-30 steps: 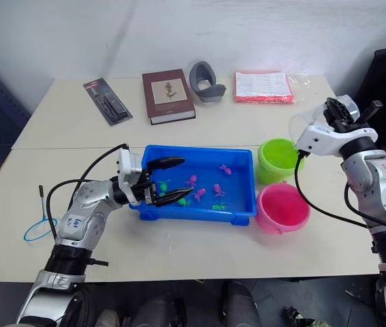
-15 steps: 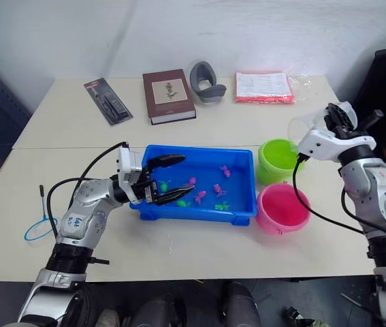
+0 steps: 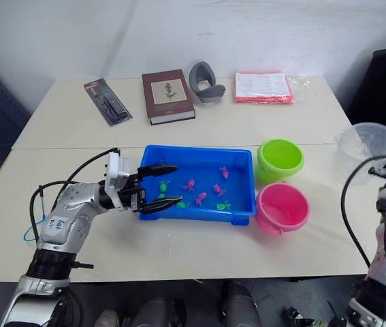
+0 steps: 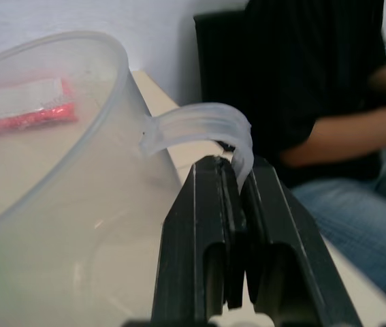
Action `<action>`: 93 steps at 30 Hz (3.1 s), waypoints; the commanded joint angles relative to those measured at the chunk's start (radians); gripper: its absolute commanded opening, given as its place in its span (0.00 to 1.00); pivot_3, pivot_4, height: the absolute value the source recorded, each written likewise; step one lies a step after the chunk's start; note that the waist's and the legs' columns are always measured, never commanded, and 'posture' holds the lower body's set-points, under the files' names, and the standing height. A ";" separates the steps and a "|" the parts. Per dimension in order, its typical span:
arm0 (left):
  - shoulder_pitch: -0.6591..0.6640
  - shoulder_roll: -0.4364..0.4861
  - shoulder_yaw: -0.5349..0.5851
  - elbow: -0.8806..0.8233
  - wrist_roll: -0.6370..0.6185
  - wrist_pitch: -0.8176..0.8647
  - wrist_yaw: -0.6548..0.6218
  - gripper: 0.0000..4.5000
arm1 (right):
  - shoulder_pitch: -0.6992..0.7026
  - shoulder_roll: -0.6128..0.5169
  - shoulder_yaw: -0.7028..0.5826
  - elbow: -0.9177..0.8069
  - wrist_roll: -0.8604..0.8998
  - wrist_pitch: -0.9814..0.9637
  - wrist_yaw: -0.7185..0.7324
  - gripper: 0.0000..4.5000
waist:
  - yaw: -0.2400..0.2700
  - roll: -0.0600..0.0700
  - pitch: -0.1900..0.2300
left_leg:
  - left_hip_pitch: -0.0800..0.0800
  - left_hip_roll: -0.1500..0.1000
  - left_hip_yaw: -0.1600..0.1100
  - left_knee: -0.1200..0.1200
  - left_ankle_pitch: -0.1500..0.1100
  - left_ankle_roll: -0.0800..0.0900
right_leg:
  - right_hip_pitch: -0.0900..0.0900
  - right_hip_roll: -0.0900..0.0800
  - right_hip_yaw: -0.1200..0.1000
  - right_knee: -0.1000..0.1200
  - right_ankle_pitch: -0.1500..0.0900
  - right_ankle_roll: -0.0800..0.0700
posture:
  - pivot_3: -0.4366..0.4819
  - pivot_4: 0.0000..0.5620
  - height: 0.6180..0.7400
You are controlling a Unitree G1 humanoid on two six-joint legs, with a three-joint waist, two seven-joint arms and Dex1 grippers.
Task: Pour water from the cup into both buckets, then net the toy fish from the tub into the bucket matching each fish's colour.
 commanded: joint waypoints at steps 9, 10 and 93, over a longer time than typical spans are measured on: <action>0.000 0.057 0.033 -0.018 -0.016 -0.008 -0.060 1.00 | -0.014 0.091 0.057 0.260 0.050 -0.222 0.013 0.01 | -0.010 0.001 0.001 | 0.000 -0.001 0.001 0.000 0.000 0.000 | -0.001 0.001 0.001 0.001 0.000 0.000 | 0.48 0.27 1.00; 0.001 0.059 0.037 -0.019 -0.014 -0.009 -0.058 1.00 | -0.002 0.092 0.075 0.264 0.045 -0.234 0.022 0.01 | -0.010 0.001 0.001 | 0.000 -0.001 0.001 0.000 0.000 0.000 | -0.001 0.000 0.001 0.001 0.000 0.000 | 0.48 0.27 1.00; -0.001 0.470 0.520 0.314 -0.026 0.423 0.271 0.00 | 0.187 -0.400 0.630 -0.552 0.361 -0.191 0.670 1.00 | 0.024 -0.024 0.005 | -0.001 0.000 -0.002 0.001 -0.005 -0.003 | -0.002 -0.014 -0.020 0.002 -0.002 -0.004 | 0.48 0.27 1.00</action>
